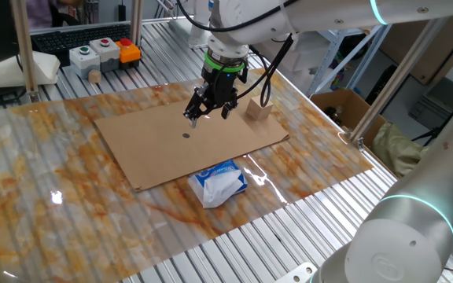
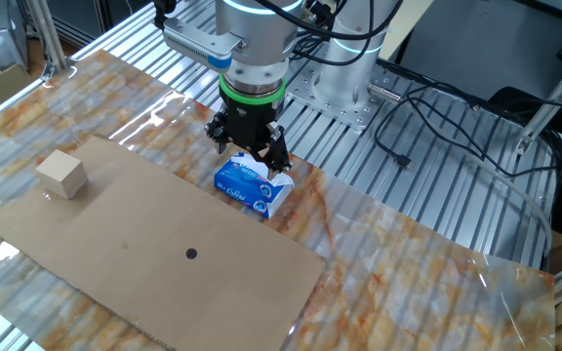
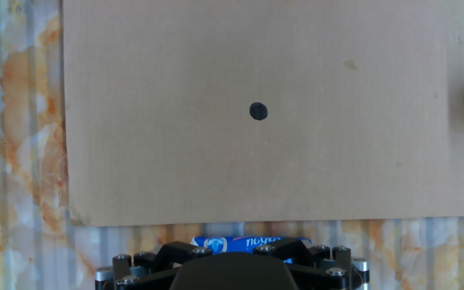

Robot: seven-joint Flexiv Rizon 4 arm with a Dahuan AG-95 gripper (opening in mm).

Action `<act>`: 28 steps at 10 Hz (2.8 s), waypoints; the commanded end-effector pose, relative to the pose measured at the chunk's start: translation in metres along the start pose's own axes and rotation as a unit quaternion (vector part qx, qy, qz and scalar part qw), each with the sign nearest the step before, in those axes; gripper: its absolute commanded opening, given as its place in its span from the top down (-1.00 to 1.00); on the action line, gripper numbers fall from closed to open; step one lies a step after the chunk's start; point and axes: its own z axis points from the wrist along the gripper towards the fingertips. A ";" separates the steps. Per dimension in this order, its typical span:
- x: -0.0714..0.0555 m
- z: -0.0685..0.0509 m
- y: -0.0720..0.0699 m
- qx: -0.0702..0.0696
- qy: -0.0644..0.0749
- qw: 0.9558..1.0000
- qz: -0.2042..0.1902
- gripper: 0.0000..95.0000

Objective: Grab the block and place it at the designated location

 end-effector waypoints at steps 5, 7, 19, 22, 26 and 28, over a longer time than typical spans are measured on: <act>0.002 0.002 0.000 -0.188 0.000 0.938 0.291 -0.60; 0.002 0.002 0.000 -0.190 0.001 0.940 0.284 -0.60; 0.003 -0.002 -0.001 -0.054 -0.058 0.985 0.154 1.00; 0.003 -0.002 -0.001 -0.047 -0.081 0.985 0.145 1.00; 0.003 -0.002 -0.001 -0.039 -0.082 0.987 0.134 1.00; 0.003 -0.002 -0.001 -0.038 -0.082 0.987 0.131 1.00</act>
